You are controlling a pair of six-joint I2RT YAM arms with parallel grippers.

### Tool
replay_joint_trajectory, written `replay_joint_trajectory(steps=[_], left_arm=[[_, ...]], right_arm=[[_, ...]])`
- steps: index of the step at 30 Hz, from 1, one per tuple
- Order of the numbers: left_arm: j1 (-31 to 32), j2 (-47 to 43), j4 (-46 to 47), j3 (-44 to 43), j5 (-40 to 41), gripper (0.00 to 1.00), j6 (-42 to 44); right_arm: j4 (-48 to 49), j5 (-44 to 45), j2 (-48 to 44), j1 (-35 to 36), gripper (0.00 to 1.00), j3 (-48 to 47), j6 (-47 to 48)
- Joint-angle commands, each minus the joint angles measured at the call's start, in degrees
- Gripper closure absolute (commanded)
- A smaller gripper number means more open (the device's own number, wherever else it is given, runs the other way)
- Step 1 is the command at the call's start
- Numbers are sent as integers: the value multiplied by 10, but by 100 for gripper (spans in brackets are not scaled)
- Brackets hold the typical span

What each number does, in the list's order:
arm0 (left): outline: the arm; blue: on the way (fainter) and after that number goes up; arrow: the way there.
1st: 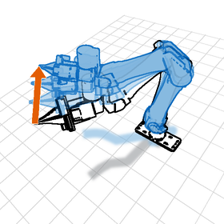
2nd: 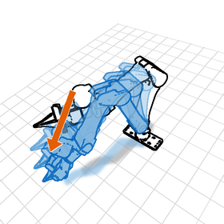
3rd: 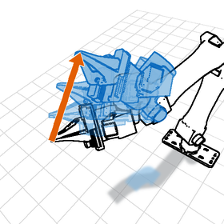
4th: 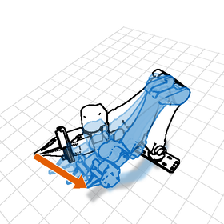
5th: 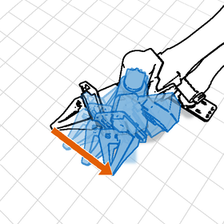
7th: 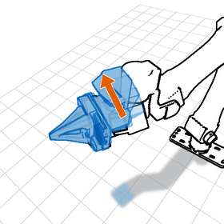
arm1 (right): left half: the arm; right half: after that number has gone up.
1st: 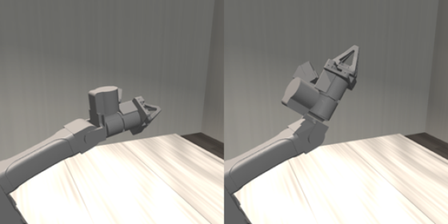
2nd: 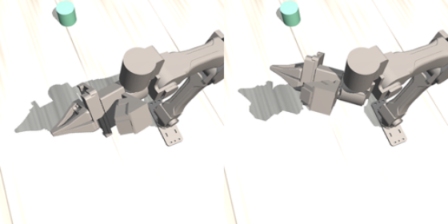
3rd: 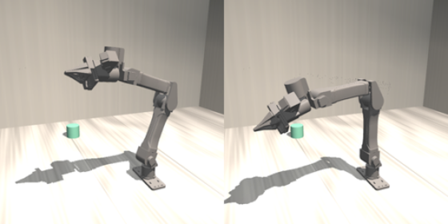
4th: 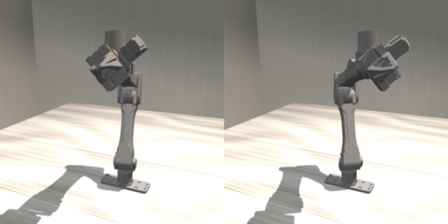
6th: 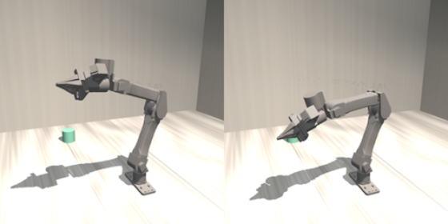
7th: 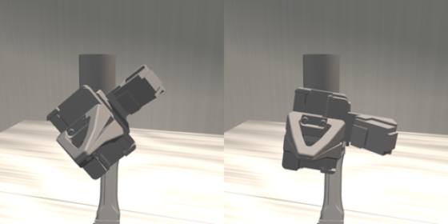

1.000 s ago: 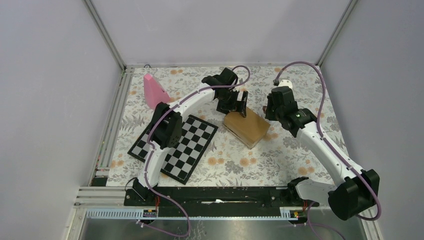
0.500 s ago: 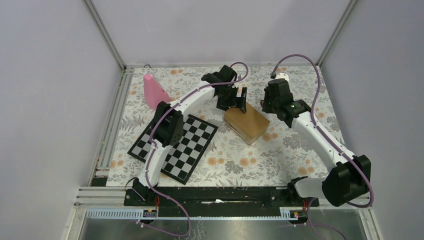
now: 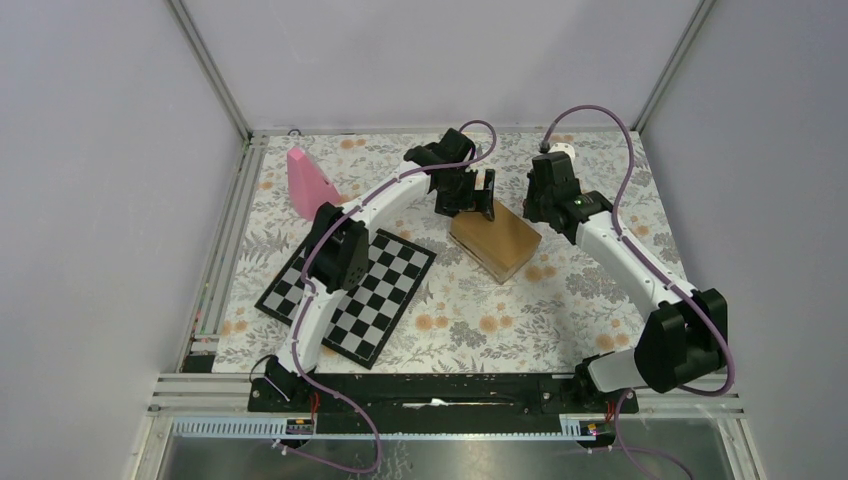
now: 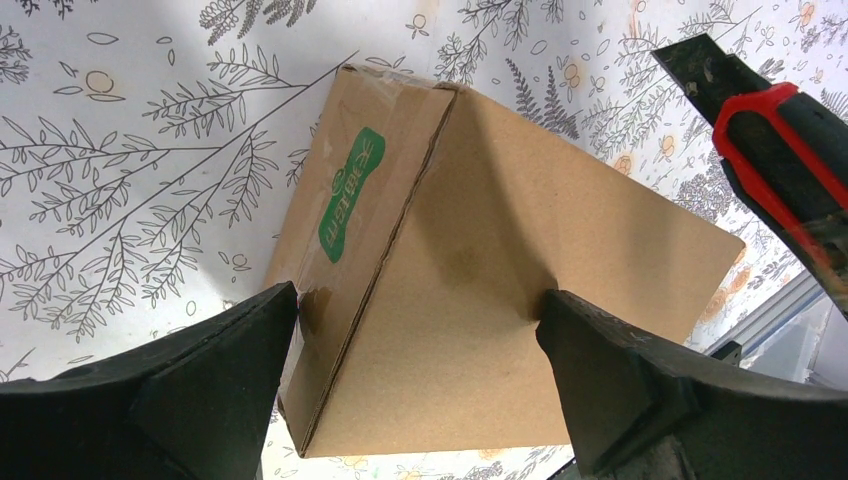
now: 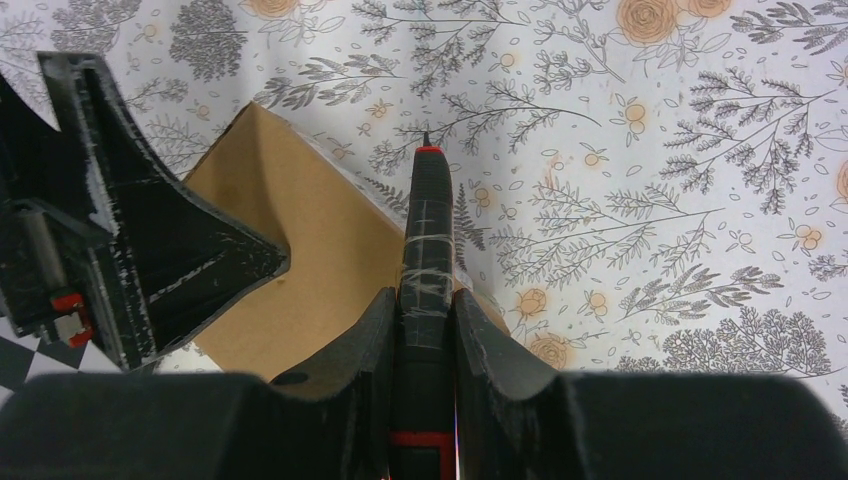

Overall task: Unpack the express box
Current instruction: Adjust the express box at the center of the board.

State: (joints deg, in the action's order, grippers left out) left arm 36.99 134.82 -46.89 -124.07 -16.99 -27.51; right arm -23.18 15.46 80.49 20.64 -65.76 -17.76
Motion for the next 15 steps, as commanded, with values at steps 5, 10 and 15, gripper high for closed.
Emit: replay_joint_trajectory(steps=[5, 10, 15], left_arm=[[-10, 58, -15, 0, 98, 1, 12], [-10, 65, -15, -5, 110, 1, 9], [-10, 70, -14, -5, 122, 1, 11]], right_arm=[[43, 0, 11, -27, 100, -21, -5], [60, -17, 16, -31, 100, 1, -19], [72, -33, 6, -32, 100, 27, -30]])
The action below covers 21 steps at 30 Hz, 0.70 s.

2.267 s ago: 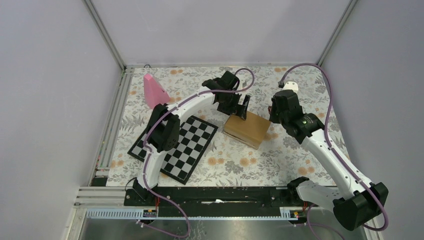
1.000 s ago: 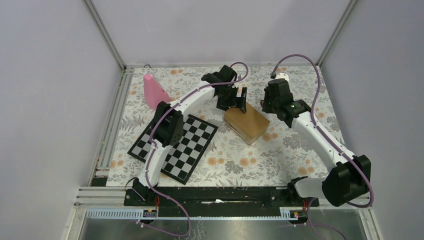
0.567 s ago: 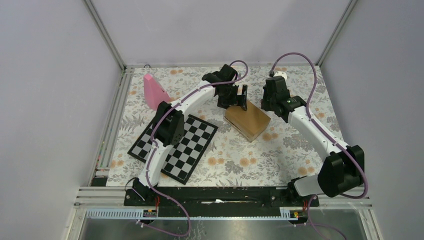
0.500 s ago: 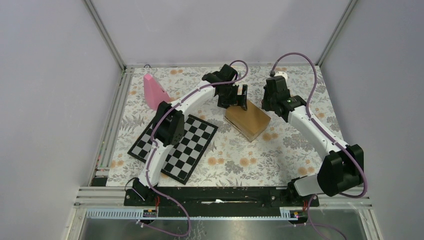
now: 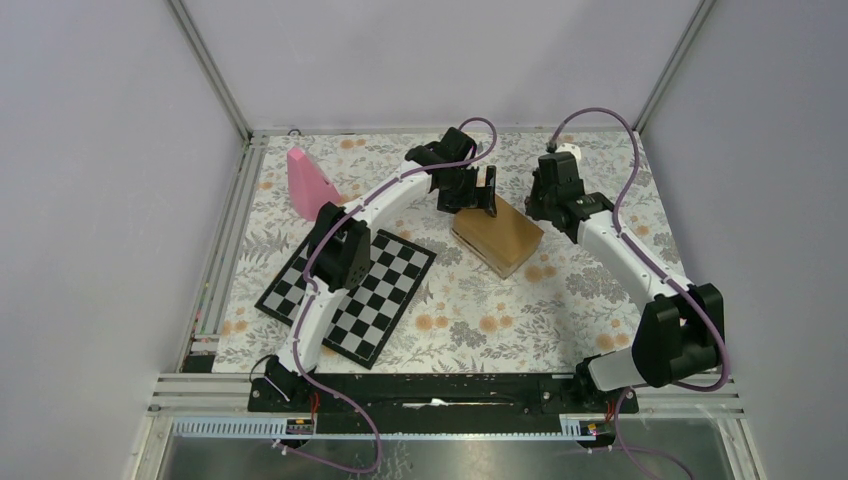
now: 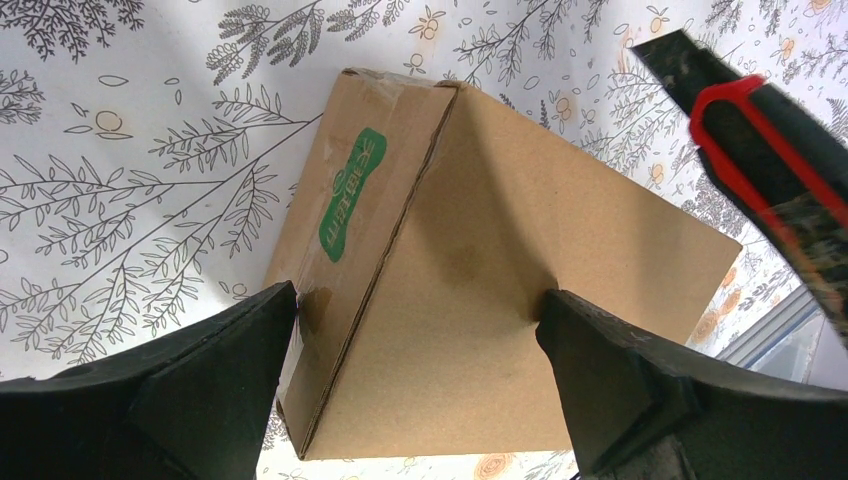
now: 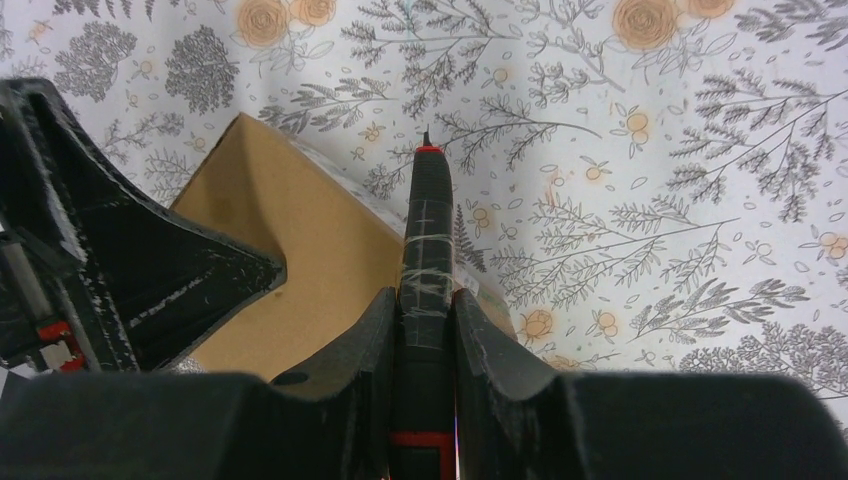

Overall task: Unpack the express box
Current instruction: Adjust the express box at the center of the board.

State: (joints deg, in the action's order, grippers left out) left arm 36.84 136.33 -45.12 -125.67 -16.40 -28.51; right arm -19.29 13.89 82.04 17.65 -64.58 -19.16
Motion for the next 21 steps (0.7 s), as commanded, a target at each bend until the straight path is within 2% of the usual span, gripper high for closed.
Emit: replay_joint_trajectory(steps=[1, 11, 21], left_arm=[[-8, 56, -32, 11, 117, 1, 22], [-2, 63, -32, 21, 141, 1, 25], [6, 63, -31, 27, 146, 1, 27]], right_arm=[[34, -22, -14, -1, 100, 20, -17], [37, -41, -73, -1, 100, 58, -45], [11, -7, -140, -1, 100, 69, -40]])
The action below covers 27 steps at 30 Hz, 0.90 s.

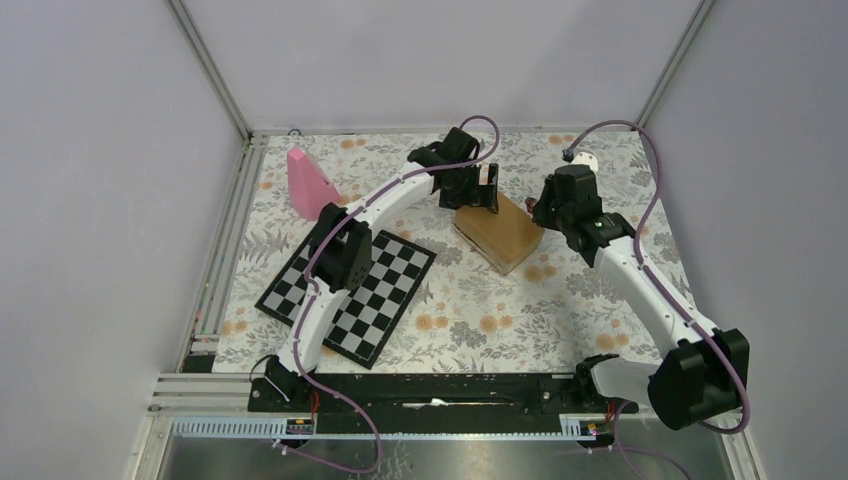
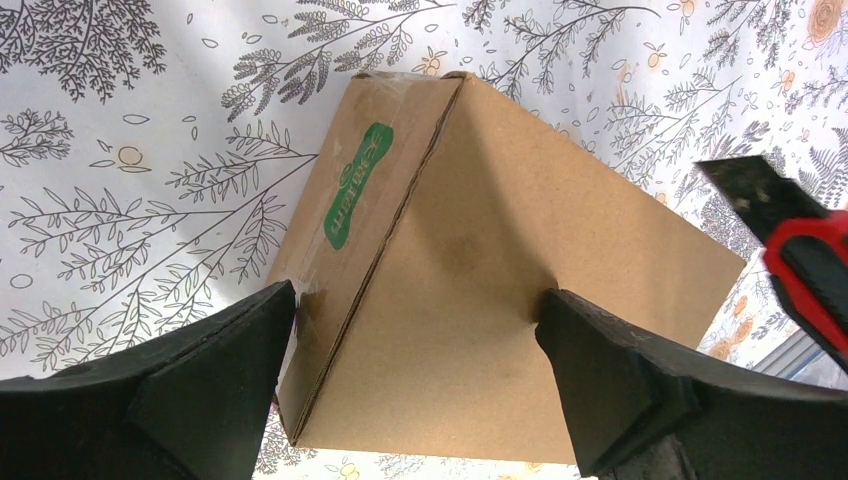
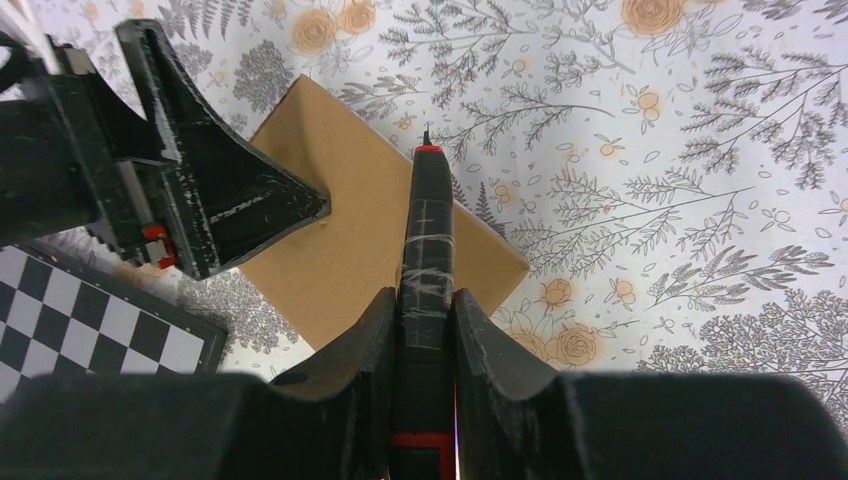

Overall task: Unpack the express box
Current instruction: Adjust the express box at the center of the board.

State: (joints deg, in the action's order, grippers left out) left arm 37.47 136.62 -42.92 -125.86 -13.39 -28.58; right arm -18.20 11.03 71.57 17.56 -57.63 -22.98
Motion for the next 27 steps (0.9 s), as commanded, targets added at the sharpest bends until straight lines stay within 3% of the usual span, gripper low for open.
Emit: replay_joint_trajectory(steps=[1, 12, 27], left_arm=[[0, 61, -54, 28, 116, 1, 27], [15, 45, -55, 54, 118, 1, 25], [46, -57, -38, 158, 119, 1, 9]], right_arm=[[-2, 25, -40, 1, 100, 1, -1], [-12, 64, -59, 28, 100, 10, 6], [-12, 133, -82, 65, 100, 35, 21]])
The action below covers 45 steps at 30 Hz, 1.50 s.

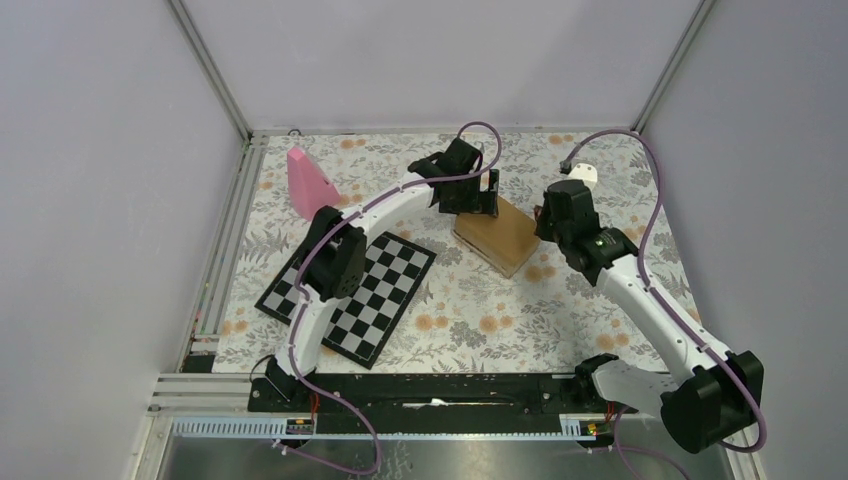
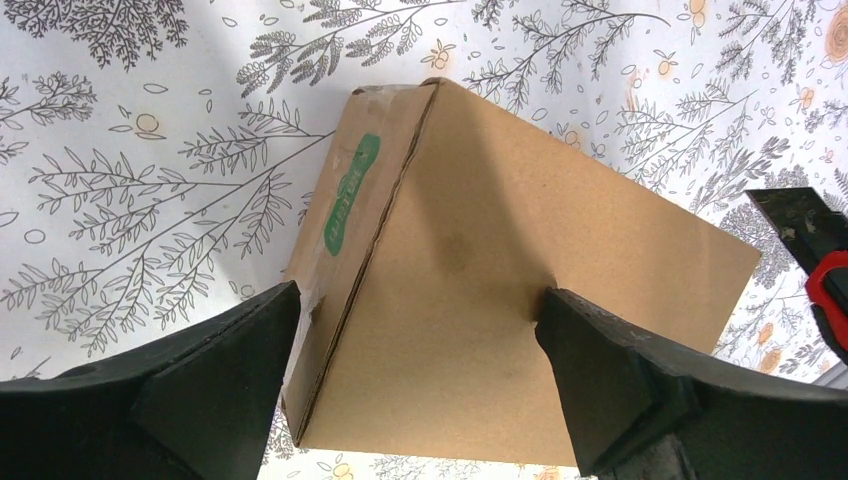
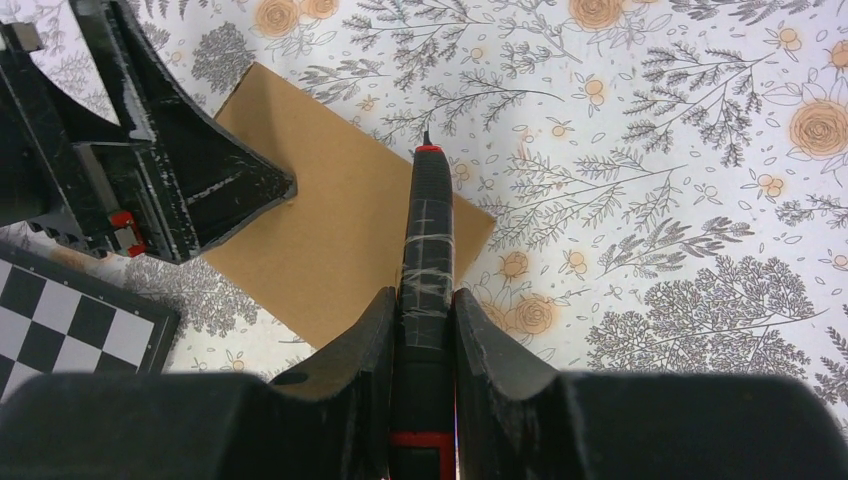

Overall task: Unpack the express box
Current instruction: Adjust the express box at the center of the board.

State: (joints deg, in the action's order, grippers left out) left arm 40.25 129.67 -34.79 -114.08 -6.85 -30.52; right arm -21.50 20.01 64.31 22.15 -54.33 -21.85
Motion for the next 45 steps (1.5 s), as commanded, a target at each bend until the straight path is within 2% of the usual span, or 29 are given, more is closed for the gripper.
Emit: replay_joint_trajectory(steps=[1, 10, 17, 24, 30, 35, 39, 45], left_arm=[[19, 8, -119, 39, 56, 1, 26], [13, -53, -140, -19, 85, 1, 53], [4, -101, -142, -48, 72, 1, 69], [0, -201, -116, 49, 22, 1, 41], [0, -309, -93, 196, 16, 2, -3], [4, -388, -33, 317, -22, 3, -44], [6, -413, 15, 387, -43, 3, -59], [7, -419, 56, 412, -80, 3, -66]], right_arm=[[22, 49, -6, 19, 100, 1, 13], [58, 96, 45, 19, 100, -32, 61], [91, 79, 82, 19, 100, -19, 76], [89, 62, 83, 22, 100, -18, 62], [82, 51, 56, 41, 100, 18, 48], [29, 65, 32, 77, 100, 25, 20], [-21, 82, -6, 120, 100, 34, -30], [-53, 104, -62, 169, 100, 61, -84]])
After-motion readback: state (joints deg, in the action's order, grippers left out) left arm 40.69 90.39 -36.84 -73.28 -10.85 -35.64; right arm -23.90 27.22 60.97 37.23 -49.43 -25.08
